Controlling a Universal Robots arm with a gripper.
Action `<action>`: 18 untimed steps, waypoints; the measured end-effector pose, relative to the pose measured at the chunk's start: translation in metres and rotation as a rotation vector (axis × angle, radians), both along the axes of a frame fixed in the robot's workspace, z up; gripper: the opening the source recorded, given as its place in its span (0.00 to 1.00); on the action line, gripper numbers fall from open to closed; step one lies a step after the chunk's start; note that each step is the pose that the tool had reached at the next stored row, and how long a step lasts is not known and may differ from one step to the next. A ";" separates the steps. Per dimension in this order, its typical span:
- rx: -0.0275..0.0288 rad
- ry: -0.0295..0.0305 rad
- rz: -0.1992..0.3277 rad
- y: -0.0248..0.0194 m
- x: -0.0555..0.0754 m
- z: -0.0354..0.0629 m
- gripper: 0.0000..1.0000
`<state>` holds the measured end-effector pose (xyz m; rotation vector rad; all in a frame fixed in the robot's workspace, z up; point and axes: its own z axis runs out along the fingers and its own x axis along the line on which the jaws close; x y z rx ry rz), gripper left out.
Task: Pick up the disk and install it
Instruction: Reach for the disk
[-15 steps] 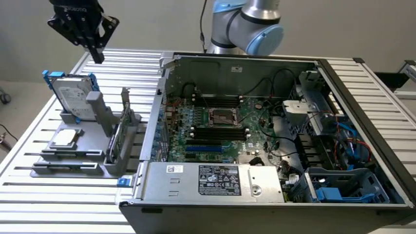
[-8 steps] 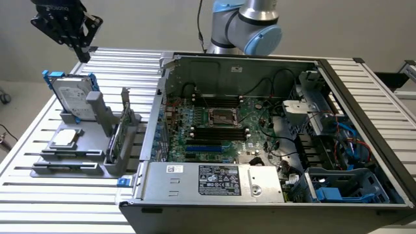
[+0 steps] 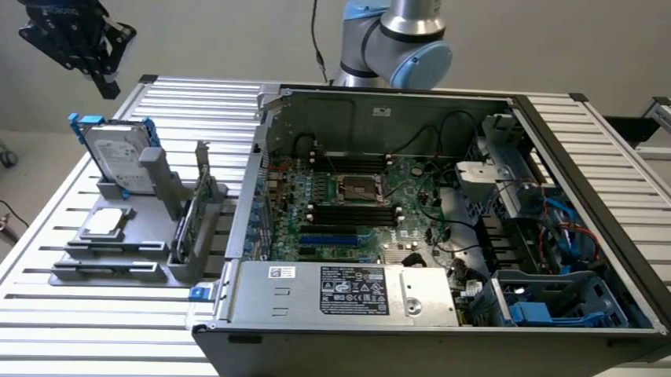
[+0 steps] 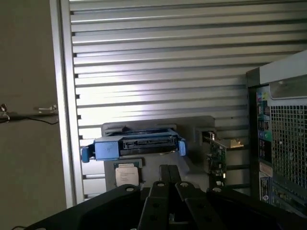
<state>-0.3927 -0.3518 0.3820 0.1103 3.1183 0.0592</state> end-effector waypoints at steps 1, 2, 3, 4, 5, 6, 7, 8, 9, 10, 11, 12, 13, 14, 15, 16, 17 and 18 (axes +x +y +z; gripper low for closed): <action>-0.0008 0.0000 0.000 0.0010 -0.004 -0.0001 0.11; -0.0018 0.0001 0.000 0.0022 -0.009 -0.0001 0.11; -0.0030 0.0001 0.000 0.0039 -0.013 -0.0003 0.11; -0.0042 0.0001 0.000 0.0063 -0.018 -0.0004 0.11; -0.0048 0.0000 0.000 0.0087 -0.023 -0.0005 0.11; -0.0055 0.0001 0.000 0.0111 -0.027 -0.0006 0.11; -0.0060 0.0000 0.000 0.0135 -0.030 -0.0007 0.11; -0.0066 0.0001 0.000 0.0158 -0.034 -0.0008 0.11; -0.0071 0.0000 0.001 0.0180 -0.037 -0.0009 0.11; -0.0073 0.0001 0.002 0.0198 -0.039 -0.0010 0.11; -0.0076 0.0000 0.004 0.0213 -0.041 -0.0011 0.11; -0.0077 0.0000 0.006 0.0226 -0.043 -0.0012 0.11; -0.0076 -0.0001 0.009 0.0239 -0.044 -0.0014 0.11; -0.0076 -0.0002 0.011 0.0252 -0.045 -0.0015 0.11; -0.0076 0.0000 0.012 0.0255 -0.045 -0.0014 0.11; -0.0077 0.0000 0.012 0.0255 -0.045 -0.0014 0.11; -0.0077 0.0001 0.012 0.0255 -0.045 -0.0014 0.11; -0.0076 -0.0001 0.012 0.0255 -0.045 -0.0014 0.11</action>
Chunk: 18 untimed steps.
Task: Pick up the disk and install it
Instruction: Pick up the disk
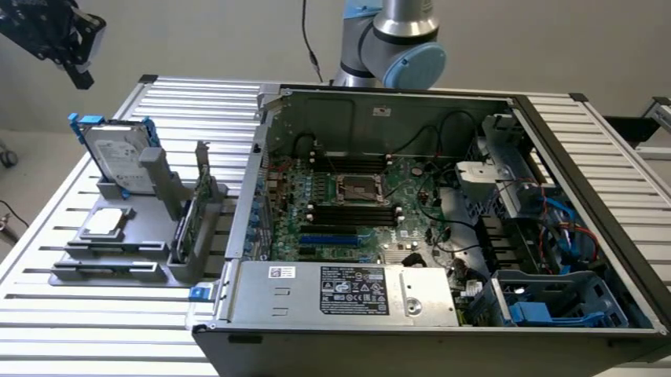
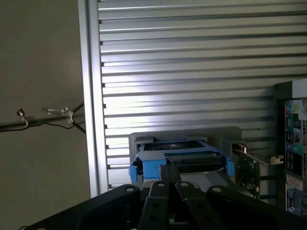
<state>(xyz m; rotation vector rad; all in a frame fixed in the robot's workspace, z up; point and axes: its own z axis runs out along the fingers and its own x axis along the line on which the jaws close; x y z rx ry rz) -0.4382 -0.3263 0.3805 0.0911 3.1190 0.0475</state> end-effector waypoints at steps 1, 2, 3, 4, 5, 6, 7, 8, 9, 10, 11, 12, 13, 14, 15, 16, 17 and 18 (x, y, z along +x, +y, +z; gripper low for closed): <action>0.0000 0.0001 0.000 0.0000 0.000 0.0000 0.11; 0.0000 0.0000 0.000 0.0000 0.000 0.0000 0.11; 0.0000 0.0001 0.000 0.0000 0.000 0.0000 0.11; 0.0000 0.0001 0.000 0.0000 0.000 0.0000 0.11; 0.0000 0.0001 0.000 0.0000 0.000 0.0000 0.11; 0.0000 0.0001 0.000 0.0000 0.000 0.0000 0.11; 0.0000 0.0001 0.000 0.0000 0.000 0.0001 0.11; -0.0001 0.0001 0.000 0.0000 0.000 0.0001 0.11; -0.0001 0.0001 0.000 0.0000 0.000 0.0001 0.11; 0.0000 0.0001 0.000 0.0000 0.000 0.0000 0.11; -0.0001 0.0001 0.000 0.0000 0.000 0.0000 0.11; -0.0001 0.0003 0.000 0.0000 0.000 -0.0003 0.11; -0.0002 0.0003 0.000 0.0001 -0.001 -0.0012 0.11; -0.0002 0.0003 0.003 0.0001 -0.003 -0.0020 0.11; -0.0001 0.0000 0.011 0.0000 -0.004 -0.0030 0.11; 0.0000 -0.0001 0.022 0.0000 -0.004 -0.0037 0.11; -0.0001 0.0003 0.037 0.0000 -0.005 -0.0041 0.11; -0.0002 0.0008 0.054 0.0000 -0.004 -0.0045 0.11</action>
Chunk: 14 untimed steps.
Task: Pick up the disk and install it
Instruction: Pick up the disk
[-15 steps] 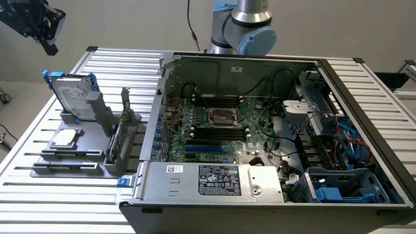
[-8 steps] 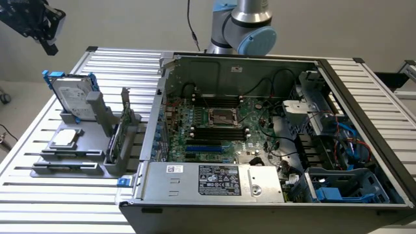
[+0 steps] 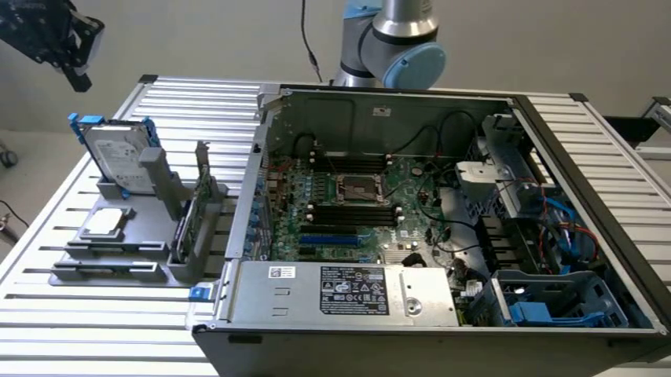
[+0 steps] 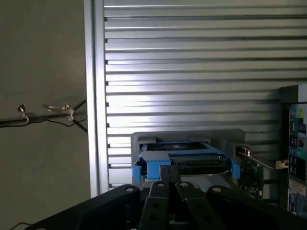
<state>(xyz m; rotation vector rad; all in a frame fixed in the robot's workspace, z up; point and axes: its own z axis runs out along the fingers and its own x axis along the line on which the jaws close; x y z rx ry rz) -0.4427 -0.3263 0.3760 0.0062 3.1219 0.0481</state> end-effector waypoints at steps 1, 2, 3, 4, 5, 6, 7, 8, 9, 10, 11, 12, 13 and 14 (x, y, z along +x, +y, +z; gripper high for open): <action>0.0001 0.0004 0.019 0.0000 0.000 -0.0006 0.11; 0.0001 0.0006 0.037 0.0000 0.000 -0.0011 0.11; 0.0000 0.0010 0.055 0.0000 0.000 -0.0014 0.11; 0.0001 0.0012 0.073 0.0000 0.000 -0.0019 0.11; 0.0000 0.0015 0.091 0.0000 0.000 -0.0023 0.11; 0.0000 0.0017 0.111 0.0000 0.000 -0.0028 0.11; 0.0001 0.0020 0.128 0.0000 0.000 -0.0032 0.11; 0.0000 0.0022 0.146 0.0000 0.000 -0.0036 0.11; 0.0000 0.0025 0.164 0.0000 0.000 -0.0041 0.11; 0.0000 0.0026 0.182 0.0000 0.000 -0.0045 0.11; 0.0000 0.0029 0.200 0.0000 0.000 -0.0049 0.11; 0.0000 0.0031 0.220 0.0000 0.000 -0.0054 0.11; 0.0001 0.0032 0.238 0.0000 0.000 -0.0058 0.11; 0.0000 0.0035 0.256 0.0000 0.000 -0.0063 0.11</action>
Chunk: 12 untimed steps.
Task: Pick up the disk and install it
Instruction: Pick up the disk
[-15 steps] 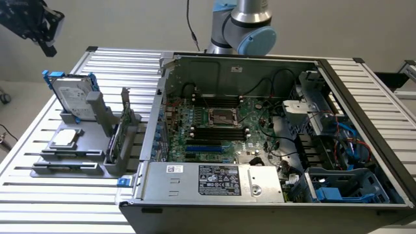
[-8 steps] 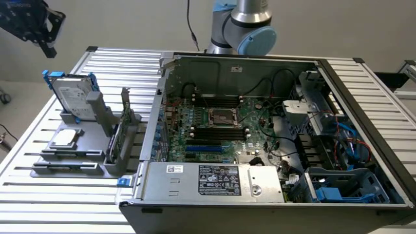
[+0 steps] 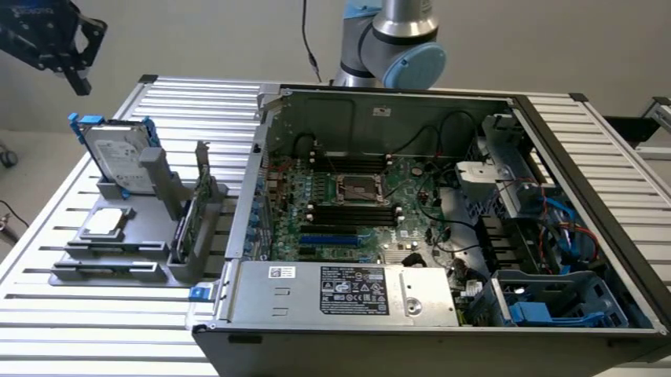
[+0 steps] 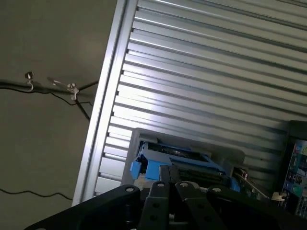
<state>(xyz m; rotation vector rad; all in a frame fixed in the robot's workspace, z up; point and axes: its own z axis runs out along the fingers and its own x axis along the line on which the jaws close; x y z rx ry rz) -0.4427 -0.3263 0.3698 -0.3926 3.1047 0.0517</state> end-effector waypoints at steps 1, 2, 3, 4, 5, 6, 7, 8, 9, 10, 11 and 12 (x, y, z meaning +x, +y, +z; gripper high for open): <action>0.0000 0.0002 0.018 0.0000 0.000 -0.0004 0.11; 0.0000 0.0004 0.037 0.0000 0.000 -0.0009 0.11; 0.0000 0.0006 0.055 0.0000 0.000 -0.0014 0.11; 0.0000 0.0008 0.073 0.0000 0.000 -0.0018 0.11; 0.0000 0.0011 0.090 0.0000 0.000 -0.0022 0.11; 0.0000 0.0012 0.109 0.0000 0.000 -0.0027 0.11; 0.0000 0.0015 0.126 0.0000 0.000 -0.0031 0.11; 0.0000 0.0017 0.145 0.0000 0.000 -0.0035 0.11; 0.0000 0.0017 0.163 0.0000 0.000 -0.0040 0.11; 0.0000 0.0018 0.181 0.0000 0.000 -0.0045 0.11; 0.0000 0.0018 0.201 0.0000 0.000 -0.0049 0.11; 0.0000 0.0019 0.218 0.0000 0.000 -0.0054 0.11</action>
